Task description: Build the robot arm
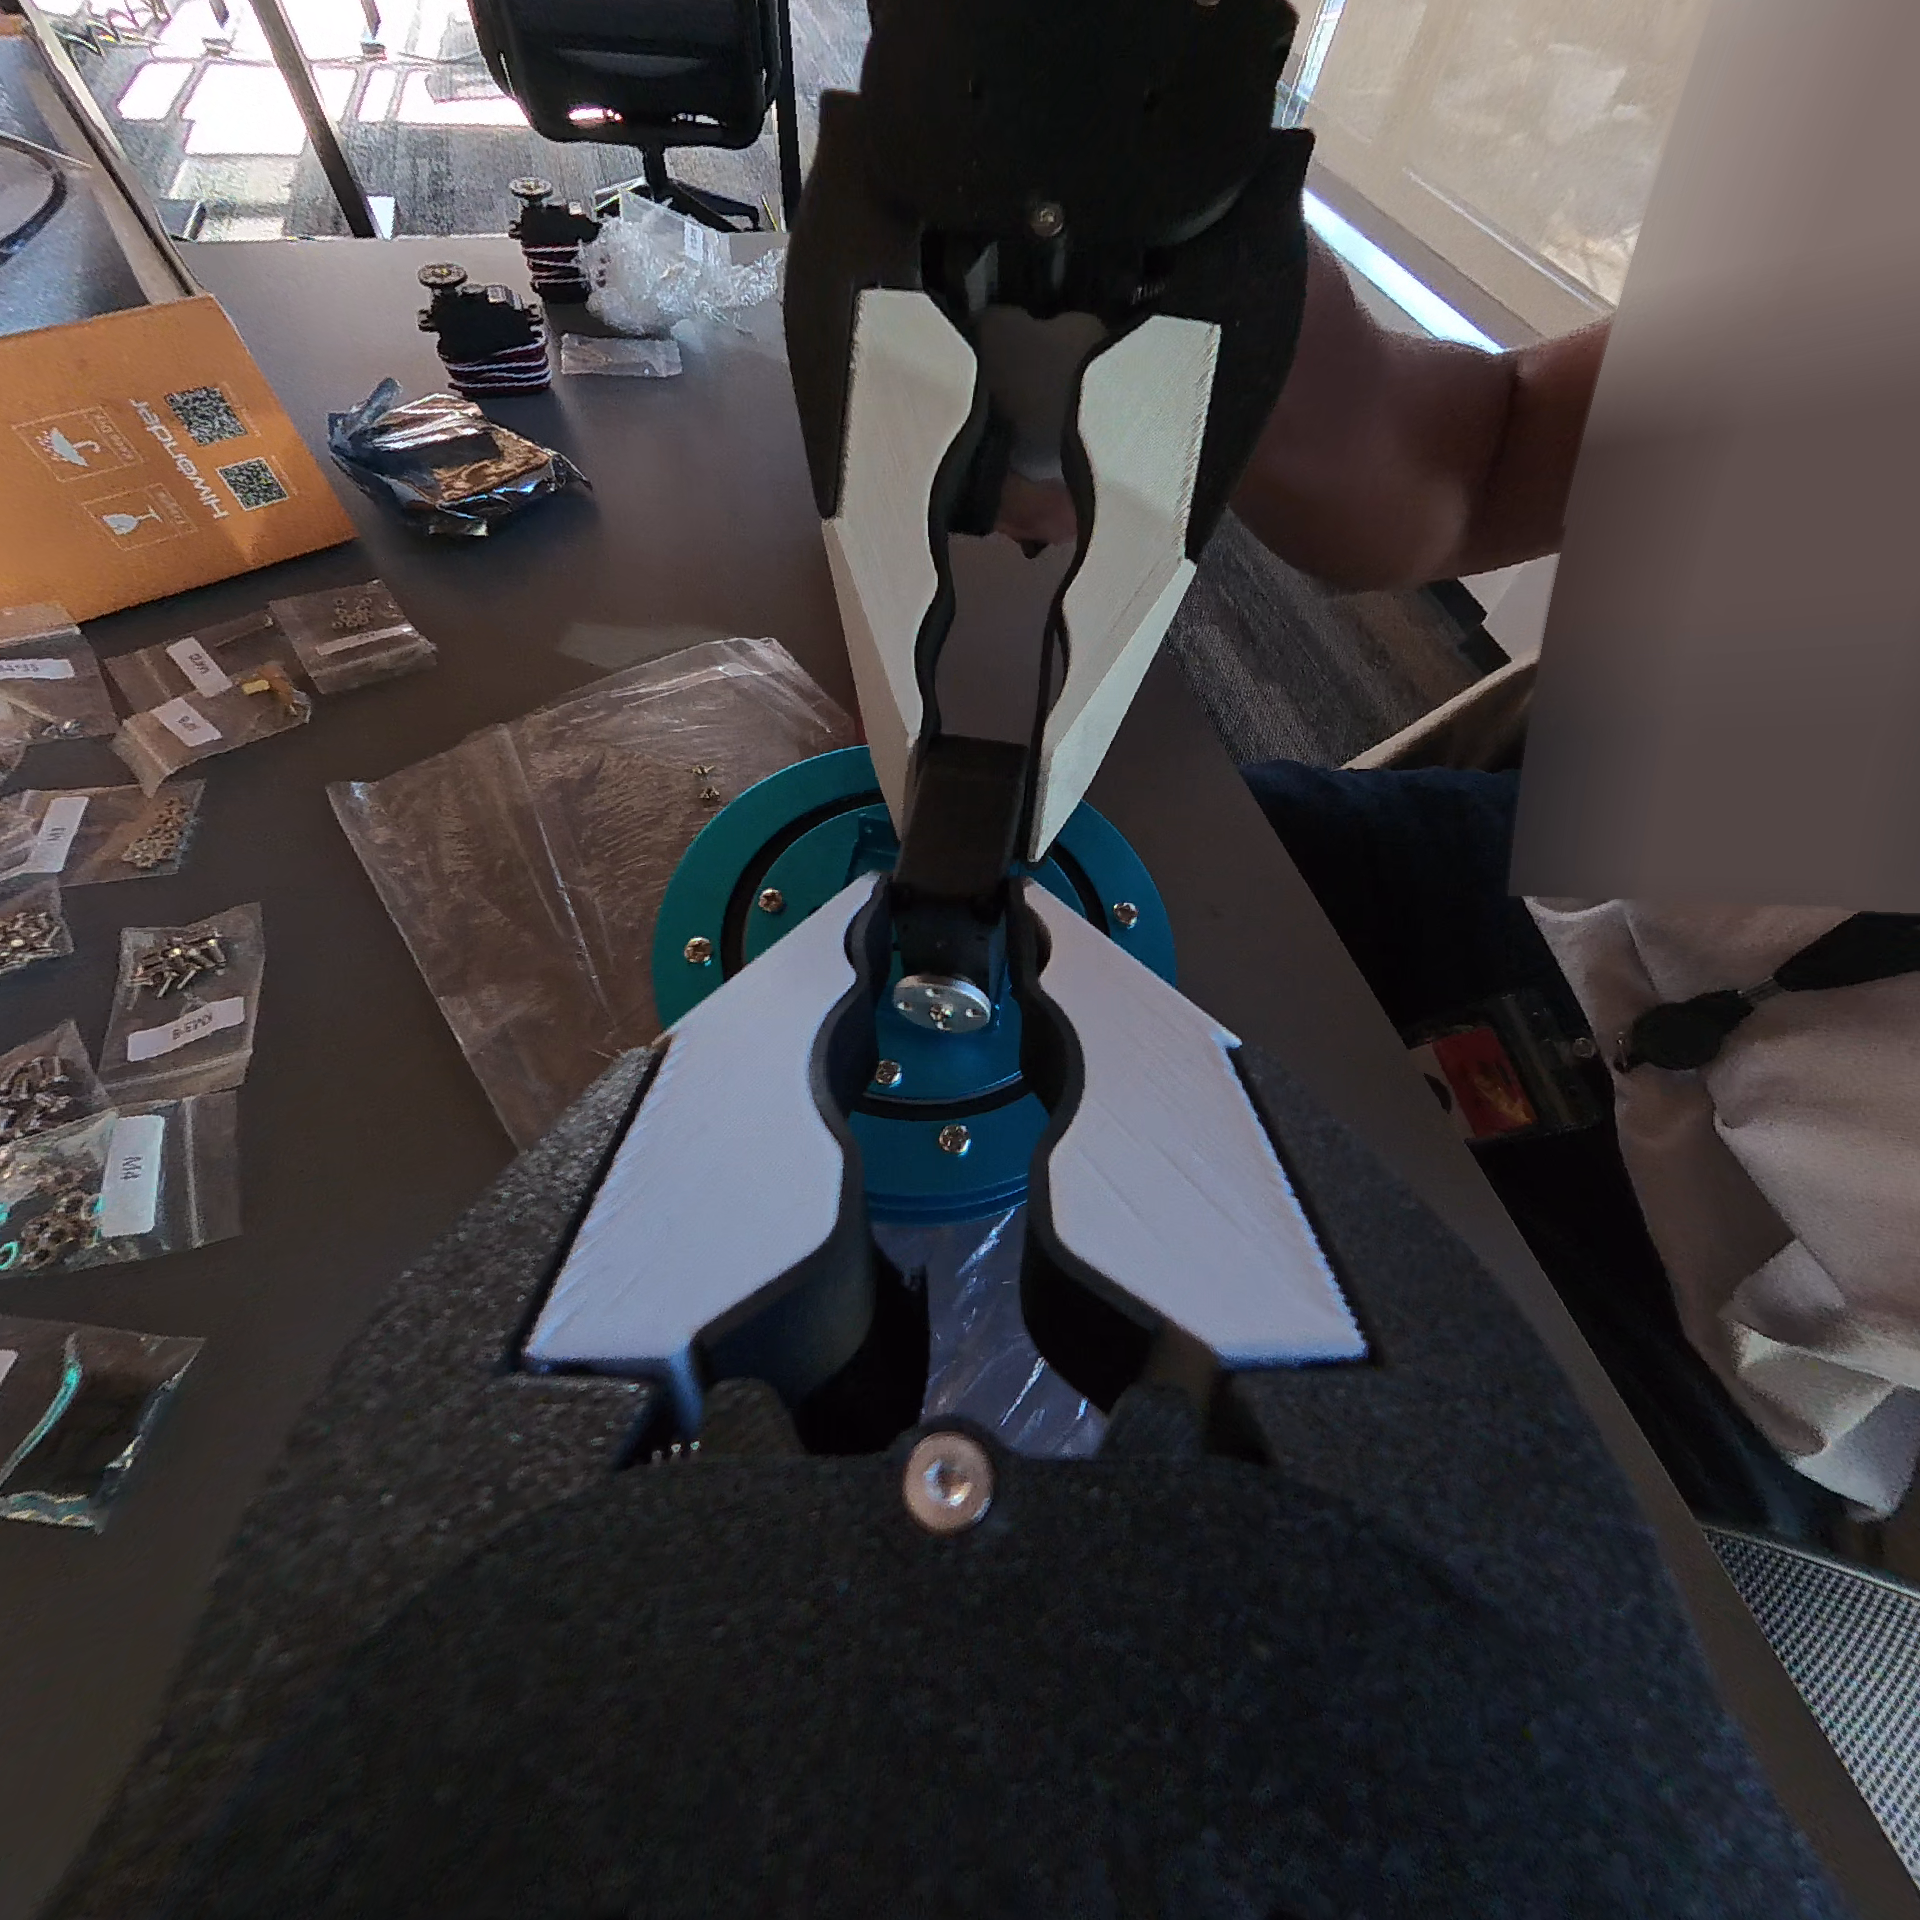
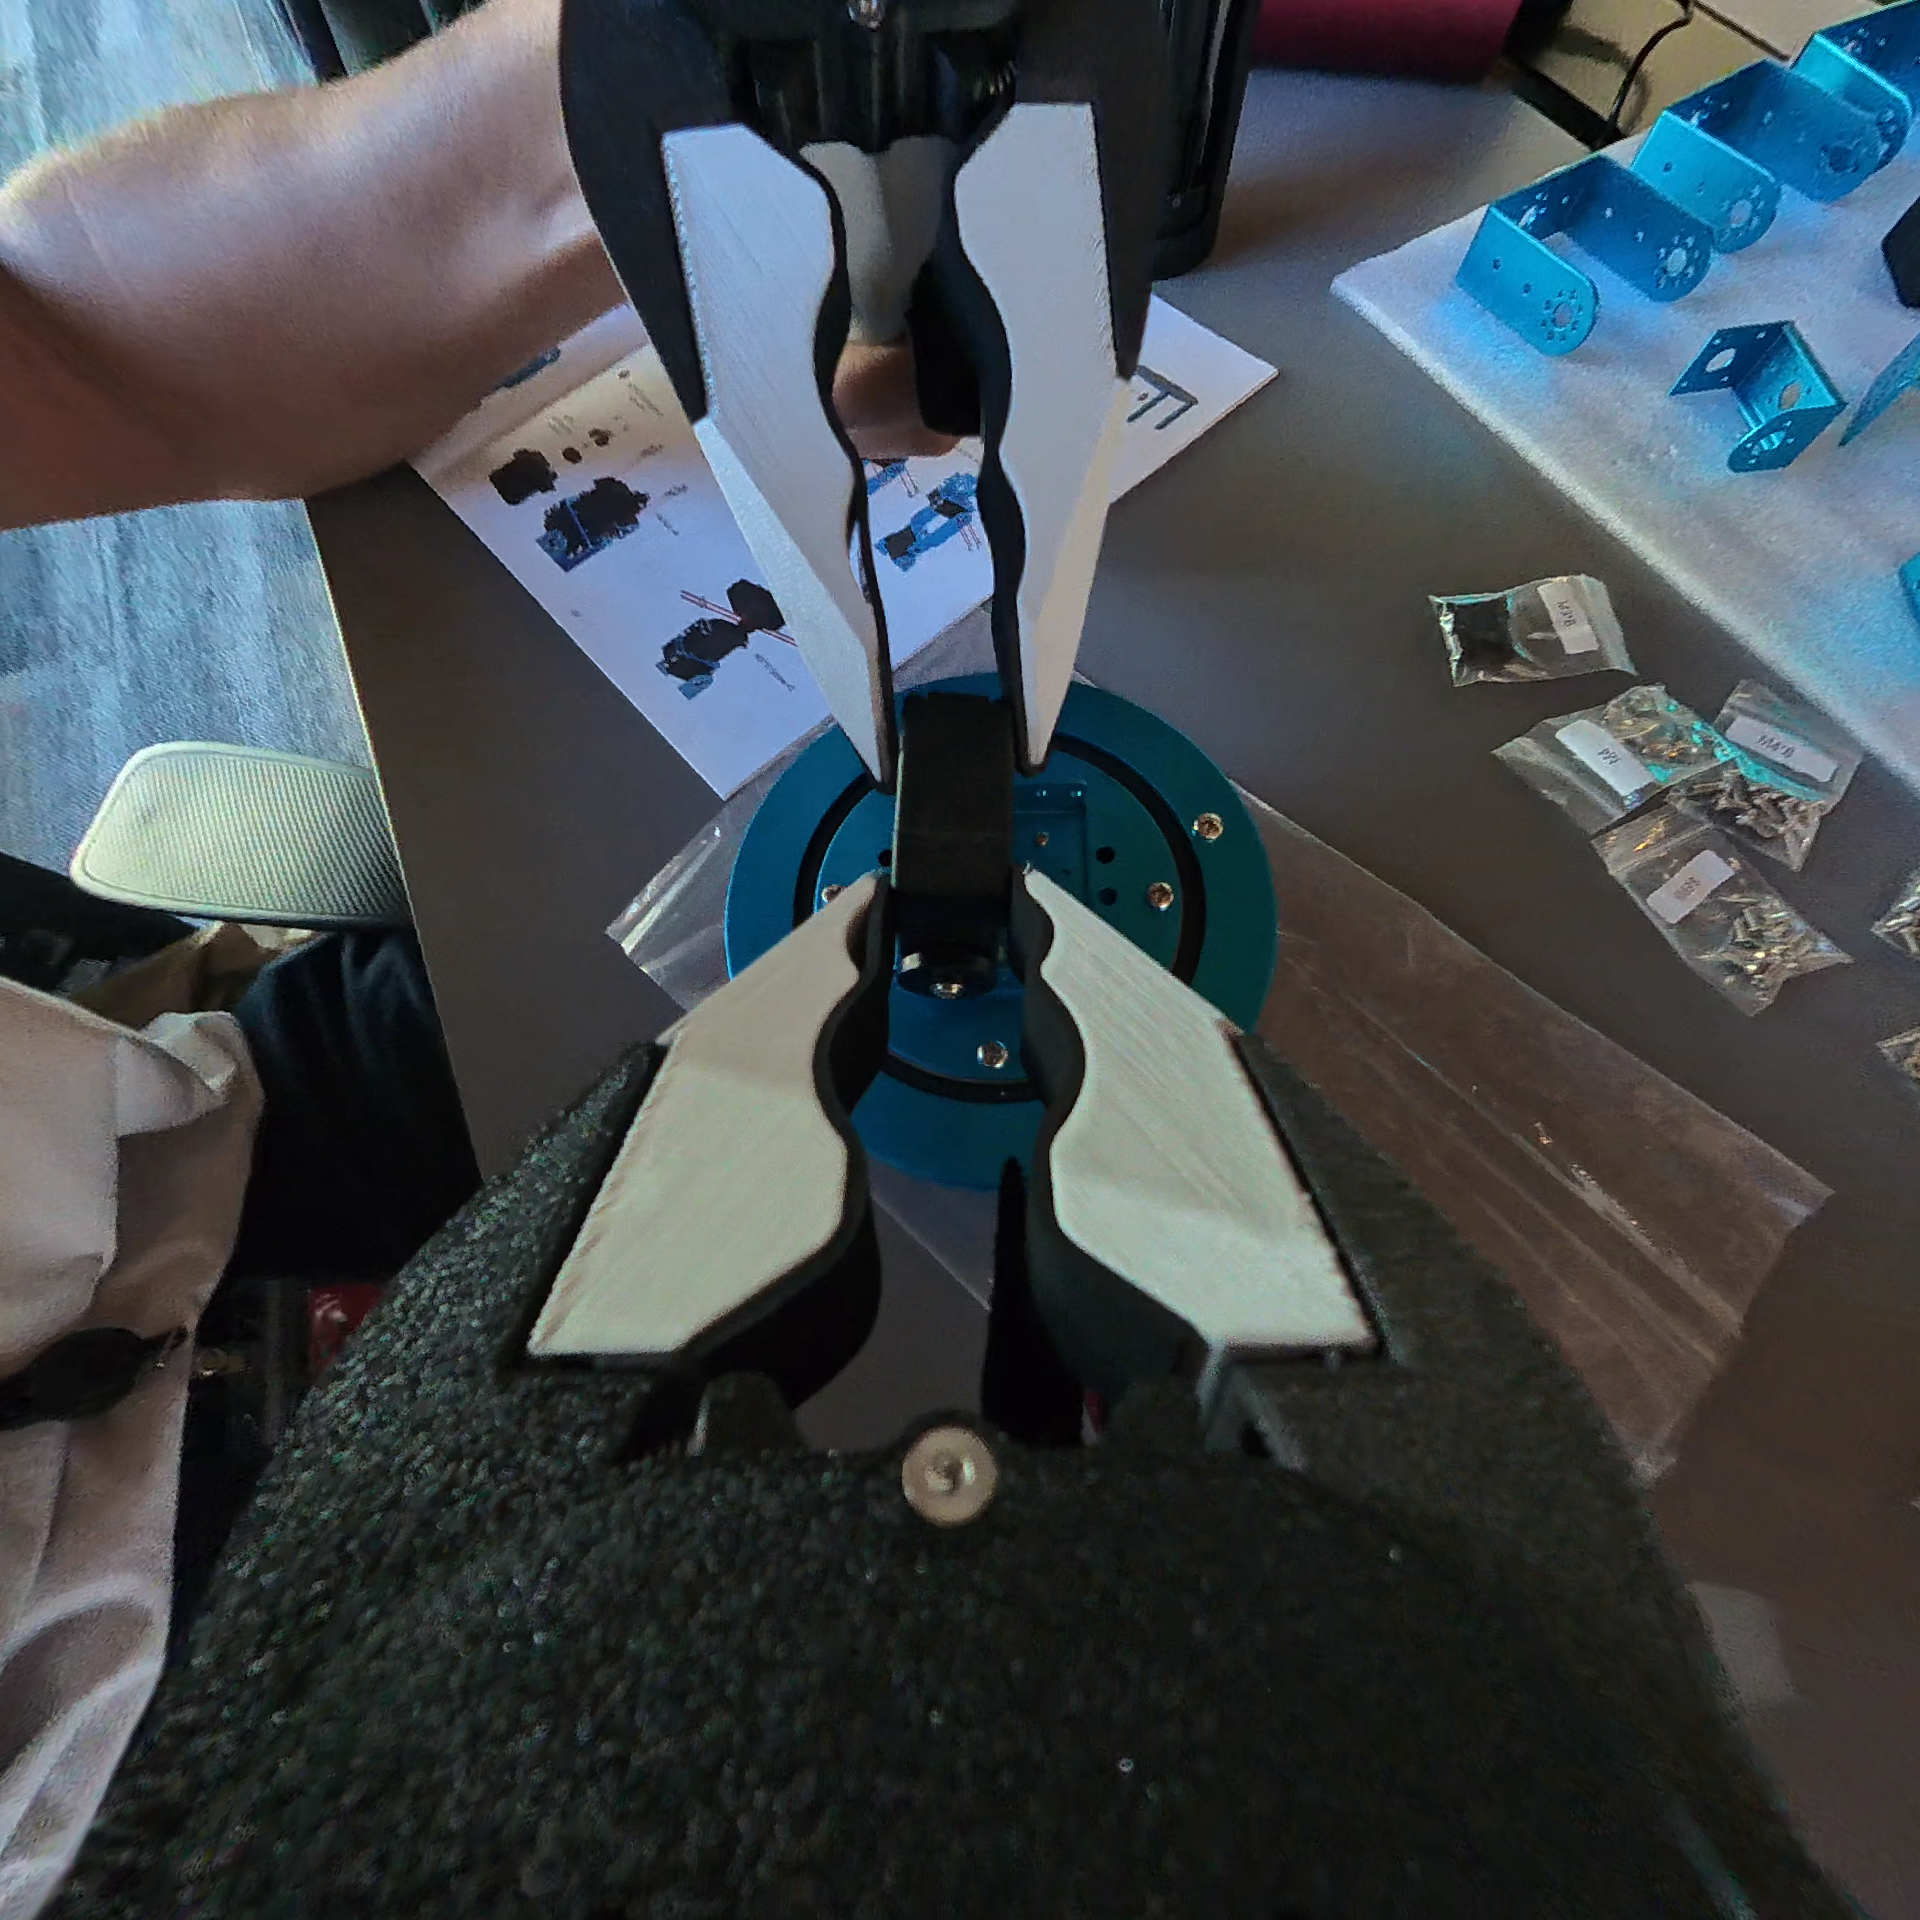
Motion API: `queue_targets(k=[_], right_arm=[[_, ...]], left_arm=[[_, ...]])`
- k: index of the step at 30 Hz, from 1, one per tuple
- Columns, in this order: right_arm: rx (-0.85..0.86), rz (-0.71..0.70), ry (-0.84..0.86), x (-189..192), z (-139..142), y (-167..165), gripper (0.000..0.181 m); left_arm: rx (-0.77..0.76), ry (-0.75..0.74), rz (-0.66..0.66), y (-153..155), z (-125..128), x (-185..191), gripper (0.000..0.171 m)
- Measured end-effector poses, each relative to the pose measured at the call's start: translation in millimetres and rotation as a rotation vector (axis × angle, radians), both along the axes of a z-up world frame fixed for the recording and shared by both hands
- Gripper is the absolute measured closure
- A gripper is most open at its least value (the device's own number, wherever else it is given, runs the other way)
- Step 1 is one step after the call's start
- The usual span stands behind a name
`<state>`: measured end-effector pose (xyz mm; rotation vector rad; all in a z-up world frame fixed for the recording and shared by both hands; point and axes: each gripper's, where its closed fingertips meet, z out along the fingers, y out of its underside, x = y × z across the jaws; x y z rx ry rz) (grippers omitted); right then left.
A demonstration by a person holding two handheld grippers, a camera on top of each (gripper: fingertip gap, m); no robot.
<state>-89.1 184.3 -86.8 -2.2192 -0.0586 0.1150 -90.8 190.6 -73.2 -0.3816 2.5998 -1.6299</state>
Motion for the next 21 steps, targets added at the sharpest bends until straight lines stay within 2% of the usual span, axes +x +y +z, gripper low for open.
queue_targets(k=[7,14,21], right_arm=[[-0.012,0.006,-0.015,0.6,-0.5,-1.3,0.161],[0.062,0.014,0.069,-2.7,5.5,-6.9,0.162],[0.060,0.010,0.060,-3.2,5.0,-8.6,0.162]], left_arm=[[-0.031,0.006,0.015,-0.1,-0.1,-0.2,0.150],[-0.080,0.046,-0.002,0.0,-0.5,-3.0,0.150],[-0.064,0.025,0.003,-0.5,-0.9,-4.0,0.149]])
